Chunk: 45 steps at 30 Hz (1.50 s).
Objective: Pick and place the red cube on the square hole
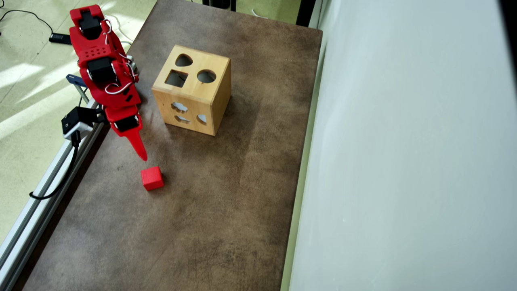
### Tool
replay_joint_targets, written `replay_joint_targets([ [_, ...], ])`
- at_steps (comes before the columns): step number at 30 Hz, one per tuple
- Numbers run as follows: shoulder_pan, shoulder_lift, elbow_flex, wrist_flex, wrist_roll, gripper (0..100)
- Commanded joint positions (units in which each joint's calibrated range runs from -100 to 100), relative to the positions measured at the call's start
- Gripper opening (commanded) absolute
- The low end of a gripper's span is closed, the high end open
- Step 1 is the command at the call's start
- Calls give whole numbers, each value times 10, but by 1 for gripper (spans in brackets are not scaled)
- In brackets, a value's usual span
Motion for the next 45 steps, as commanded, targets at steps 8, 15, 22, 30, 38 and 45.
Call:
replay_joint_targets([
  [8, -3, -7, -18, 6, -23, 34],
  [15, -3, -6, -16, 7, -23, 34],
  [22, -1, -5, -14, 8, -23, 34],
  [30, 0, -5, -13, 8, -24, 34],
  [38, -4, 26, -13, 4, -23, 33],
  [45, 3, 79, -18, -3, -23, 33],
])
